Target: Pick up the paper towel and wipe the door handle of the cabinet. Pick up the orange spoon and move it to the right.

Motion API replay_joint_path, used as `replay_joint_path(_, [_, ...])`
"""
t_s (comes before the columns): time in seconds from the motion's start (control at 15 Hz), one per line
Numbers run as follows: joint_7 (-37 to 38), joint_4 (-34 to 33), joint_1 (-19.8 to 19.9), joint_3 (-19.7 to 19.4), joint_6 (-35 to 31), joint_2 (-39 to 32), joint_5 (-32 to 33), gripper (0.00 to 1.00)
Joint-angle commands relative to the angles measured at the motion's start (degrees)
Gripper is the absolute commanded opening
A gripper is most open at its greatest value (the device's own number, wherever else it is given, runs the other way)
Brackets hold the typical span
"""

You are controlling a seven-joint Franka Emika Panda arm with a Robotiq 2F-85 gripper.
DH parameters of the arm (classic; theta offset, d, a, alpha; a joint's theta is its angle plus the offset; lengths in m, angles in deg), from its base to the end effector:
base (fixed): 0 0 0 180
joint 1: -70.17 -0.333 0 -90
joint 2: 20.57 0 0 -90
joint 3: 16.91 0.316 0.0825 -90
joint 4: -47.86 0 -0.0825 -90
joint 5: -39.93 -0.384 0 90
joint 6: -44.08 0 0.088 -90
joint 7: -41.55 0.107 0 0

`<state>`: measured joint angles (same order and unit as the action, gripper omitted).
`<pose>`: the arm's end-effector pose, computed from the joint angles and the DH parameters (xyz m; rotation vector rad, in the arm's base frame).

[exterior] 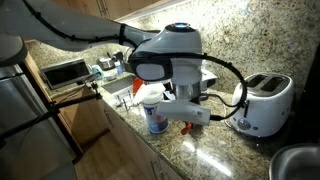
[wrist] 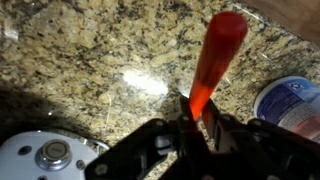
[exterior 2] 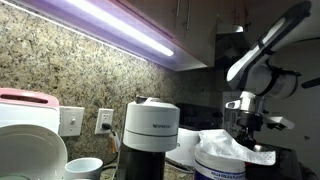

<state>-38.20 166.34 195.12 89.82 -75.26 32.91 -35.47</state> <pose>0.5661 -0.1133 0.2435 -2.9843 -0.5985 -0.2889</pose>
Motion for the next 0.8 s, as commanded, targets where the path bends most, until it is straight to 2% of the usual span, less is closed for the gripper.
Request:
replay_joint_path(0.0, [-1.7,4.7,-1.3,-1.7,-1.6,-3.1,-3.9,0.05])
replay_joint_path(0.2, [-2.4,6.0,-1.3,-1.9,-1.1,-3.1,-6.7,0.05])
replay_joint_path(0.27, [-0.9,4.1,-0.3,-1.4,0.1,-0.9,-5.0,0.18])
replay_joint_path(0.73, [-1.0,4.6,-0.5,-1.4,0.1,-0.9,-5.8,0.18])
